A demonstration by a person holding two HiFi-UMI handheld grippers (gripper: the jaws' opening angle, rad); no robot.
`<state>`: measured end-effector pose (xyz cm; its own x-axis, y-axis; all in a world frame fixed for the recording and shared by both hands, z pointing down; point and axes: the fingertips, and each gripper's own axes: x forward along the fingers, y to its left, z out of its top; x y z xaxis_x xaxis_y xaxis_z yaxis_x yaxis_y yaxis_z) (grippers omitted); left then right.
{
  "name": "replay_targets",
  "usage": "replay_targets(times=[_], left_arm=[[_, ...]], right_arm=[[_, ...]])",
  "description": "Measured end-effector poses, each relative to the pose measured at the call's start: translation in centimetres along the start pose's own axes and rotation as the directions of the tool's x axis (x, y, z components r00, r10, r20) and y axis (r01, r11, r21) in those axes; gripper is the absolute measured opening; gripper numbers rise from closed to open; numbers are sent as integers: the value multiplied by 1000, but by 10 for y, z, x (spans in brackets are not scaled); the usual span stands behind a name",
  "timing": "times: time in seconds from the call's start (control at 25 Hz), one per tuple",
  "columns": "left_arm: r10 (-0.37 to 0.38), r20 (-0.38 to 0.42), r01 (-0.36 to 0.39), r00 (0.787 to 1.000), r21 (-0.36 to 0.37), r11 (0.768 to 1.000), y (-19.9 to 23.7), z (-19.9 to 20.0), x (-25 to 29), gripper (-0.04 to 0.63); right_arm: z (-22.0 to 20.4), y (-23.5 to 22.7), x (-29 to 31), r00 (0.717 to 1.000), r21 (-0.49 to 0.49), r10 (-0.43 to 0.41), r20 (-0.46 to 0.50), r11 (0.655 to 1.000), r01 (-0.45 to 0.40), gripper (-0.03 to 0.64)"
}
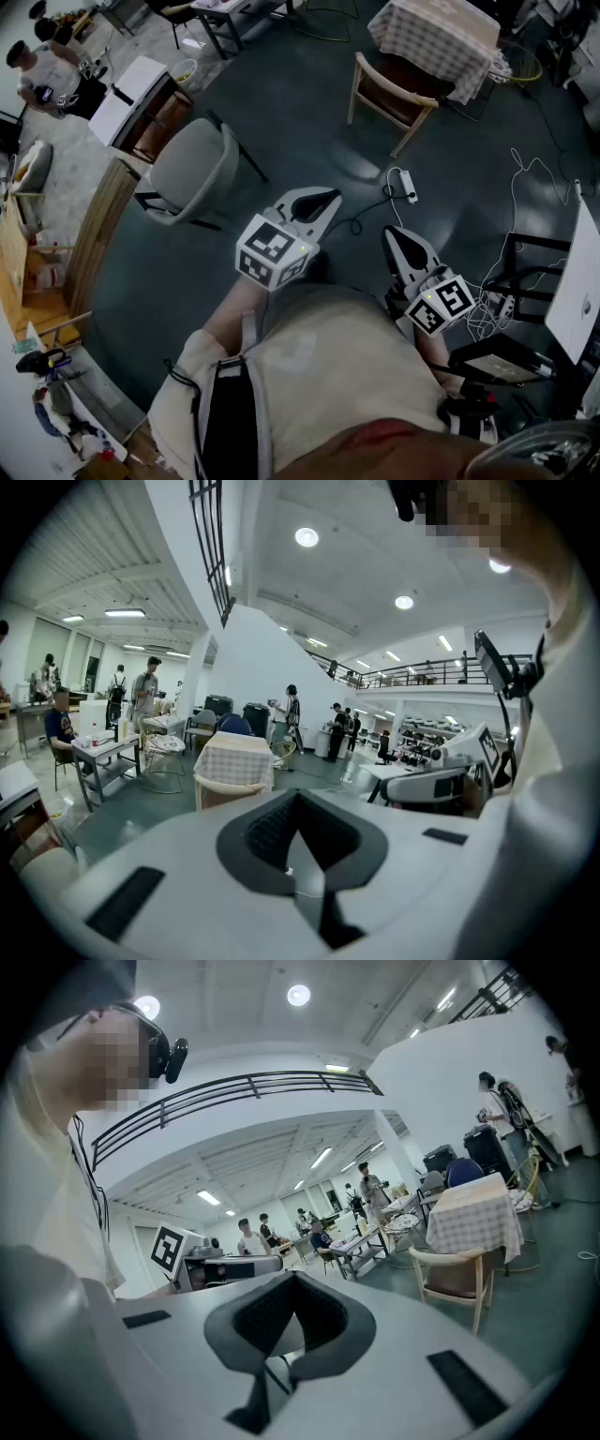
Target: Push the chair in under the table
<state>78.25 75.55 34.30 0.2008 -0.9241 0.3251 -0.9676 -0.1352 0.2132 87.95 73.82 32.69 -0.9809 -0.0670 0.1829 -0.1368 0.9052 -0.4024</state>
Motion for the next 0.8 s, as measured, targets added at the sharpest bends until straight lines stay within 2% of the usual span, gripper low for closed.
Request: replay_targets(times=[0.2,0.28,0.4,0.52,0.68,0.8], left_arm=[[42,46,-39,998,-61,997,64,5,-39,6],[73,32,-70,997,-95,993,78,-3,-37,6],[101,4,-100,995,-107,989,82,-13,-26,6],[83,14,-81,996,-117,990,81,-11,-21,6],[98,13,-96,995,-125,988,86,-8,-17,6],[98,18,-94,995,-131,987,87,-6,-15,6]], right_arm=[[6,25,69,997,-47,72,0,996,-72,11],[7,23,78,997,-50,82,-9,995,-82,11],[8,14,78,997,-54,73,-16,996,-74,9],[12,10,79,998,-63,63,-14,996,-64,11],[14,3,83,998,-23,58,-1,998,-58,11],[14,-8,78,1000,1,19,2,1000,-19,11]])
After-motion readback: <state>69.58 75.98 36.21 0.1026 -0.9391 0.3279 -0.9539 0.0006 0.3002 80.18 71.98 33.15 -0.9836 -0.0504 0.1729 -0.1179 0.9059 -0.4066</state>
